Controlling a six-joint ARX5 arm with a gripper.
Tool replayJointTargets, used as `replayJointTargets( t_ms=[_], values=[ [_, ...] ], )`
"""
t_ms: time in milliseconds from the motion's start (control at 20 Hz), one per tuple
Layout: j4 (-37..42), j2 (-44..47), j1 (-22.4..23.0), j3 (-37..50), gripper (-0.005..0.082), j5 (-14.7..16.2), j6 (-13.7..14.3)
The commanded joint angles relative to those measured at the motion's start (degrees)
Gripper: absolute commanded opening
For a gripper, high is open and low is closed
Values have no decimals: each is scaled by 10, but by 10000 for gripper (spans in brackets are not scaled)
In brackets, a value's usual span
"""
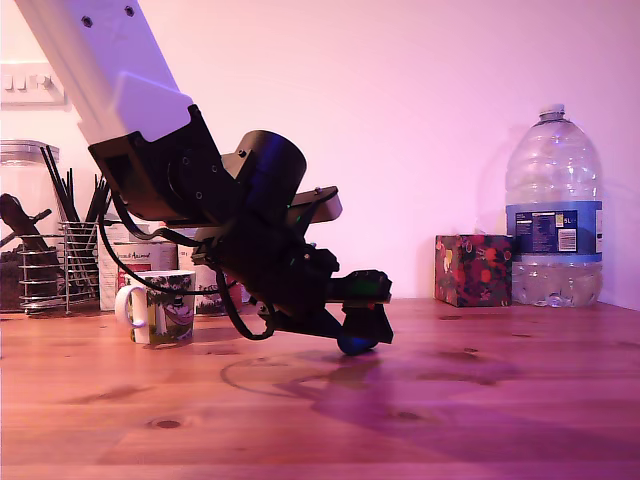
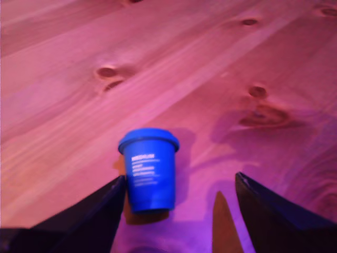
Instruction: Pick up the coffee capsules from the table one by one and drop them inside the nearest coffee cup
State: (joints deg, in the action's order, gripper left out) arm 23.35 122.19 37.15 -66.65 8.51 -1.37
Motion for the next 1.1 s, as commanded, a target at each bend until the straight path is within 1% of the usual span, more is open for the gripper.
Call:
replayJointTargets(
  t_ms=[0, 50, 150, 250, 550, 650, 850, 1050],
  values=[
    [1, 20, 4, 0, 539, 0, -1],
    [1, 20, 4, 0, 475, -1, -1],
    [0, 20, 4, 0, 335, -16, -1],
    [0, 20, 4, 0, 239, -16, -1],
    [-6, 20, 4, 0, 96, -15, 1],
    [-6, 20, 4, 0, 76, -15, 1],
    [-4, 20, 4, 0, 76, -15, 1],
    [23, 20, 4, 0, 76, -14, -1]
  ],
)
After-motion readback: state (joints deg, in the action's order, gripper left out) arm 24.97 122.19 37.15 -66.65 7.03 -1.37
